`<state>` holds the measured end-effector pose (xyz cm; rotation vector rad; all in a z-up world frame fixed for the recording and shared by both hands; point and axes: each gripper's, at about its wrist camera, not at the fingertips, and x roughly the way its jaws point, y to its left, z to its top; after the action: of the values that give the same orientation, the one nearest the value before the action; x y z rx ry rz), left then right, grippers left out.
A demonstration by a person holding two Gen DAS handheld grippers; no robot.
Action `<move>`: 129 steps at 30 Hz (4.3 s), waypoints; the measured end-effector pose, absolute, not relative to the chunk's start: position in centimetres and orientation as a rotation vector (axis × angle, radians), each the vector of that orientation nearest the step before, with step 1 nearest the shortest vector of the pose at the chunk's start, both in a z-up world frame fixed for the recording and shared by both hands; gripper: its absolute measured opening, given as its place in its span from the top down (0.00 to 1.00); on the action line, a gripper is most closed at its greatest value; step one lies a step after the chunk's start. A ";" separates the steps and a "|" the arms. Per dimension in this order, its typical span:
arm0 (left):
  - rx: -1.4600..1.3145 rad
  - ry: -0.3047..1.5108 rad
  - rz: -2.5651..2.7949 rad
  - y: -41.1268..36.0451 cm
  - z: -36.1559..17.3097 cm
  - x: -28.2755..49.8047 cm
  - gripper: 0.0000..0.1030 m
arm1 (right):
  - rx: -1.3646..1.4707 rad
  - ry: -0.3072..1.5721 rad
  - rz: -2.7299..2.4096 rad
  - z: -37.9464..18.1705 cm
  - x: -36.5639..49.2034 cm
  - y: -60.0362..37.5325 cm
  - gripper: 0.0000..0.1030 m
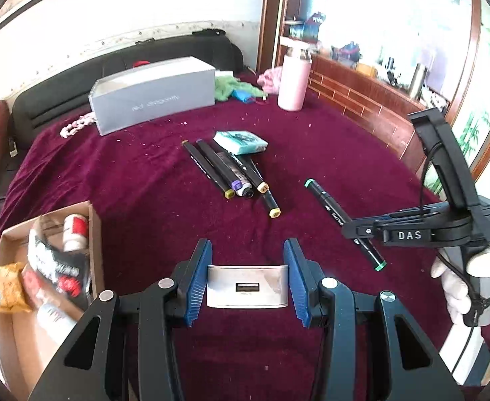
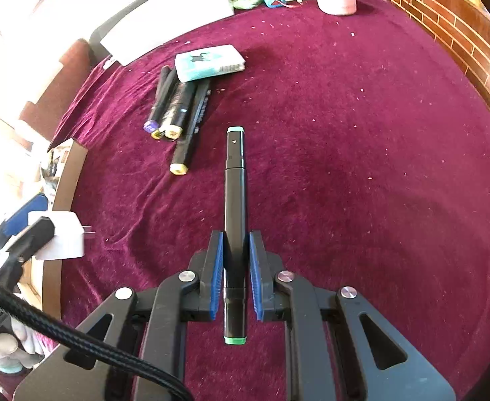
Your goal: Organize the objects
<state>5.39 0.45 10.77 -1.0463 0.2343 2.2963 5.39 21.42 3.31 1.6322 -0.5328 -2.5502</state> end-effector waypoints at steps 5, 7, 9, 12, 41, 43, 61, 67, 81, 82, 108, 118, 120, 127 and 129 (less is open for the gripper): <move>-1.000 0.174 2.359 -3.7 12.7 7.1 0.62 | 1.580 -0.475 -2.540 5.1 6.3 18.6 0.88; -0.988 0.153 2.403 -5.8 13.5 7.7 0.62 | 1.553 -0.443 -2.526 6.0 6.5 16.9 0.88; -0.974 0.147 2.451 -8.1 14.2 8.2 0.62 | 1.516 -0.405 -2.493 7.0 6.5 14.5 0.88; -0.972 0.111 2.515 -11.4 14.7 8.6 0.62 | 1.477 -0.359 -2.438 7.8 6.4 11.3 0.87; -1.195 -0.050 2.684 -24.9 7.9 3.4 0.59 | 1.540 -0.172 -2.058 1.5 1.1 -11.9 0.84; -1.185 -0.048 2.707 -25.0 8.1 3.4 0.46 | 1.528 -0.189 -2.053 1.3 1.3 -11.8 0.73; -0.829 -0.362 2.905 -23.2 12.5 4.9 0.07 | 1.257 -0.148 -2.247 6.2 6.9 -5.5 0.57; -0.913 -0.366 2.876 -17.2 9.5 1.4 0.07 | 1.216 -0.053 -2.537 8.1 7.7 -1.1 0.57; -1.159 -0.333 2.829 -11.3 6.1 0.5 0.07 | 1.136 -0.096 -2.761 10.5 10.6 9.2 0.58; -1.147 -0.338 2.845 -11.4 6.3 0.7 0.07 | 1.131 -0.096 -2.766 10.5 10.8 9.5 0.58; -1.245 0.015 2.568 2.4 7.0 2.6 0.01 | 1.154 -0.088 -2.931 10.1 10.6 17.2 0.58; -1.470 0.209 2.534 4.8 2.6 0.9 0.01 | 1.229 -0.143 -2.901 9.7 8.0 20.9 0.56; -1.483 0.207 2.525 4.7 2.0 0.9 0.01 | 1.254 -0.235 -2.856 9.7 6.8 22.7 0.56; -1.483 0.202 2.520 4.5 1.3 1.0 0.01 | 1.337 -0.407 -2.745 8.8 1.6 26.5 0.56; -1.468 0.196 2.529 4.5 1.2 1.0 0.01 | 1.367 -0.430 -2.711 8.3 0.2 26.4 0.56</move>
<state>1.01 4.50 1.21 -1.4676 0.1960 2.5290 0.21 26.37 8.30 1.3666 -0.4295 -2.7110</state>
